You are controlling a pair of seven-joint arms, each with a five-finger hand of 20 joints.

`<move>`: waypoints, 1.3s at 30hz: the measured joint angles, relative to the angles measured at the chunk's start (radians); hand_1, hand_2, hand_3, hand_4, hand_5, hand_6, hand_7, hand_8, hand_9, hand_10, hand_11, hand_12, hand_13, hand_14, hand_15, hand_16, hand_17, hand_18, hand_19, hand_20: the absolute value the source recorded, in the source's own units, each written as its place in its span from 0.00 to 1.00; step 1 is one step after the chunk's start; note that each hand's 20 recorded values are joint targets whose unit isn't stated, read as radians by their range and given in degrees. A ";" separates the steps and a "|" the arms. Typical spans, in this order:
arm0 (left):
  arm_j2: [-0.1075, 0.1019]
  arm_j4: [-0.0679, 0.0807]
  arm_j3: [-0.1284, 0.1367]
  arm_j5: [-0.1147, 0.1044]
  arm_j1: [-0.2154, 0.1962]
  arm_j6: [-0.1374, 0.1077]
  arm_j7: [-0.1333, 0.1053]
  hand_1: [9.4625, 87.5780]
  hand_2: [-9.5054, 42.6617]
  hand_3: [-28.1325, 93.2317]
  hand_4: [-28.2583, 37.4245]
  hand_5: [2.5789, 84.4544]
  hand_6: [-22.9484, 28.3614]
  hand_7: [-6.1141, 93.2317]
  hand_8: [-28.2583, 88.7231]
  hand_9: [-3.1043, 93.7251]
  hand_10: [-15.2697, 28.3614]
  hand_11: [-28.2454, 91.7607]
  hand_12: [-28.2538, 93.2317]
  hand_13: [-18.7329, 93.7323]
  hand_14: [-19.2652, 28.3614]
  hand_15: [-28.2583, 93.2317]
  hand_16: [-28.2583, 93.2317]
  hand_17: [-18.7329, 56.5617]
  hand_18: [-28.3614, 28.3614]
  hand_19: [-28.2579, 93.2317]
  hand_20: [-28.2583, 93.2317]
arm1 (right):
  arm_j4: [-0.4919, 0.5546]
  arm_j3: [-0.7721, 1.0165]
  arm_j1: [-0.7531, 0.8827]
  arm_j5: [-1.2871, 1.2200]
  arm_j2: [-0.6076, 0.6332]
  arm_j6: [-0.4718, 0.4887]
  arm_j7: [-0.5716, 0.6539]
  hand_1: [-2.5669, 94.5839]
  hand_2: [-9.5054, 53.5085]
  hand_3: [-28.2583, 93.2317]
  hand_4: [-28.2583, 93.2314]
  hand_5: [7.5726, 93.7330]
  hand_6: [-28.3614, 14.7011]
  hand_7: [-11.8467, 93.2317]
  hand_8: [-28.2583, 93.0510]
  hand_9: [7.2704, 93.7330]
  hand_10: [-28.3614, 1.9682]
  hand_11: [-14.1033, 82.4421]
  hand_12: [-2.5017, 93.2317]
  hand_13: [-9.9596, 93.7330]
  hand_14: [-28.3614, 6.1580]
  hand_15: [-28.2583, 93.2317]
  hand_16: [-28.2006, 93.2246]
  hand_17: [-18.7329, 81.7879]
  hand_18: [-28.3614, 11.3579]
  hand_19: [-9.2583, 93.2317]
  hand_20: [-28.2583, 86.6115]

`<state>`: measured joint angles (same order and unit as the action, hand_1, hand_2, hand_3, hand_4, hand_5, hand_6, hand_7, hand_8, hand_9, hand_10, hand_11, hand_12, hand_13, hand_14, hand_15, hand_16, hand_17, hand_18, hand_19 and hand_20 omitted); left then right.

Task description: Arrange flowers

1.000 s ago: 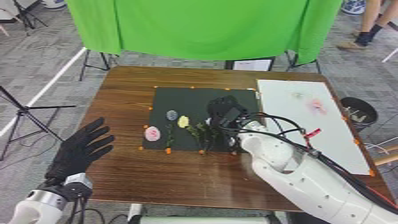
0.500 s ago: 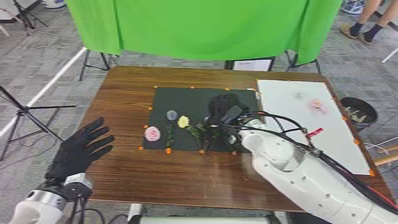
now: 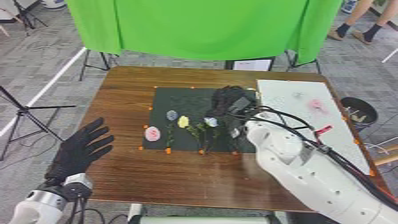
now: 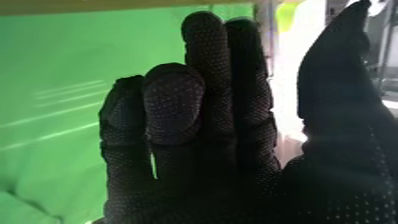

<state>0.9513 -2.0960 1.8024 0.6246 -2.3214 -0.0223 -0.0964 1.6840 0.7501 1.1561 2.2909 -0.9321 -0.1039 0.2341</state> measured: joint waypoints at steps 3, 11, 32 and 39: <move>0.000 0.000 0.000 0.000 -0.002 0.000 -0.001 0.21 0.19 0.82 0.00 0.31 0.53 0.26 0.15 0.28 0.62 0.41 0.37 0.32 0.75 0.51 0.22 0.12 0.86 0.56 0.32 | 0.023 0.047 0.010 -0.011 0.019 0.021 0.069 0.29 0.00 0.98 0.00 0.39 0.65 0.49 0.08 0.47 0.60 0.48 0.28 0.59 0.58 0.85 0.47 0.40 0.22 0.82 0.68; 0.000 -0.002 0.009 0.000 -0.017 0.000 -0.001 0.21 0.19 0.82 0.00 0.31 0.53 0.26 0.15 0.28 0.62 0.41 0.37 0.32 0.75 0.51 0.23 0.12 0.86 0.56 0.32 | 0.005 0.200 0.011 -0.107 0.129 0.247 0.329 0.28 0.00 0.97 0.00 0.16 0.53 0.43 0.11 0.20 0.42 0.37 0.28 0.40 0.46 0.85 0.40 0.33 0.21 0.81 0.68; 0.001 -0.002 0.010 0.000 -0.019 0.000 -0.002 0.21 0.20 0.82 0.00 0.31 0.53 0.26 0.15 0.28 0.62 0.41 0.37 0.33 0.75 0.51 0.23 0.12 0.86 0.56 0.32 | -0.225 0.264 0.064 -0.105 0.222 0.182 0.412 0.47 0.00 0.92 0.00 0.53 0.73 0.56 0.16 0.75 0.75 0.33 0.34 0.74 0.74 0.75 0.52 0.43 0.25 0.83 0.67; 0.002 -0.003 0.012 0.000 -0.020 -0.001 -0.002 0.21 0.20 0.82 0.00 0.31 0.53 0.26 0.15 0.28 0.62 0.41 0.37 0.33 0.75 0.51 0.23 0.12 0.86 0.56 0.32 | -0.271 0.217 0.072 -0.034 0.235 -0.034 0.353 0.54 0.00 0.91 0.00 0.74 0.75 0.56 0.22 0.96 0.84 0.27 0.49 0.83 0.76 0.78 0.49 0.48 0.26 0.85 0.68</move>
<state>0.9536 -2.0994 1.8143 0.6246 -2.3409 -0.0229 -0.0984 1.4129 0.9670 1.2278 2.2570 -0.6970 -0.1376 0.5875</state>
